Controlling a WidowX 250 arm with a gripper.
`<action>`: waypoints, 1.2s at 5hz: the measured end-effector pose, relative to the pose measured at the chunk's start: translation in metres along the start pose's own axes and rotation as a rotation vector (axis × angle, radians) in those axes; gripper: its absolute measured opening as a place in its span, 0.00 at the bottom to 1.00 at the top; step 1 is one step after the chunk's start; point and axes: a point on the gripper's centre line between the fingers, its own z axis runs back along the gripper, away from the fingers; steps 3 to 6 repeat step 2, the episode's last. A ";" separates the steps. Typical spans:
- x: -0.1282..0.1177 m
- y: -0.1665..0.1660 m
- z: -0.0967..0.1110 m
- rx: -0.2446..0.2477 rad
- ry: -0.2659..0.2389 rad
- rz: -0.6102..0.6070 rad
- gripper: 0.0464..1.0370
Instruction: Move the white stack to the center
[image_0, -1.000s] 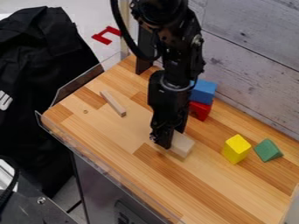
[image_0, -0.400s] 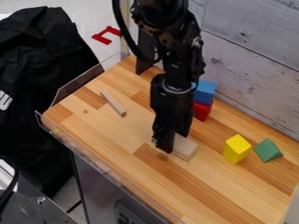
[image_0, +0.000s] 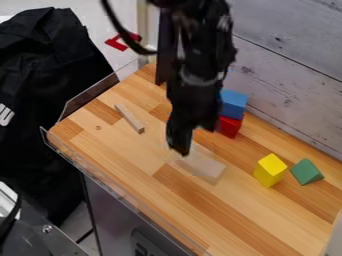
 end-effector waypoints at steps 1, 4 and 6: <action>-0.008 -0.004 0.044 -0.073 -0.044 -0.187 0.96; -0.015 -0.009 0.057 -0.064 -0.042 -0.339 0.96; -0.015 -0.009 0.057 -0.064 -0.042 -0.339 0.96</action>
